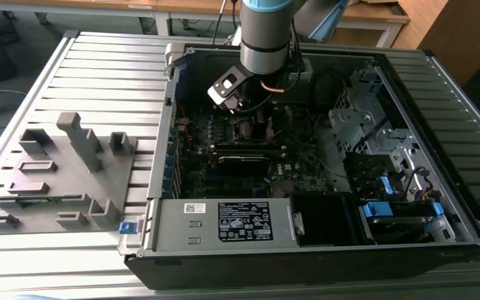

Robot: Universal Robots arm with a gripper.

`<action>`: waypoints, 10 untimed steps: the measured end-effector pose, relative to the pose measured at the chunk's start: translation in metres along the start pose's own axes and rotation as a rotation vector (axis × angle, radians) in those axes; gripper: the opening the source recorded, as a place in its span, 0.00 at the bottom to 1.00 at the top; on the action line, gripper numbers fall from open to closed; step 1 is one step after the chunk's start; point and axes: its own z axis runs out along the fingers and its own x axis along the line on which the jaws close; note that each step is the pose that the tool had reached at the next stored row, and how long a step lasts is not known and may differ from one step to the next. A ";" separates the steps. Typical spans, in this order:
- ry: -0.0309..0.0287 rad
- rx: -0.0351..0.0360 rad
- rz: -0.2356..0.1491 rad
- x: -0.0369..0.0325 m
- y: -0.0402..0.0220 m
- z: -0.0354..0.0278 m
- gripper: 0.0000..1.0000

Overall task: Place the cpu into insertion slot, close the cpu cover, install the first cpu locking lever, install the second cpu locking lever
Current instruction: 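Place the cpu into insertion slot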

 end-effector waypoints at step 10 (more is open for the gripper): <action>0.0000 0.0000 0.000 0.0000 0.0000 0.0001 0.61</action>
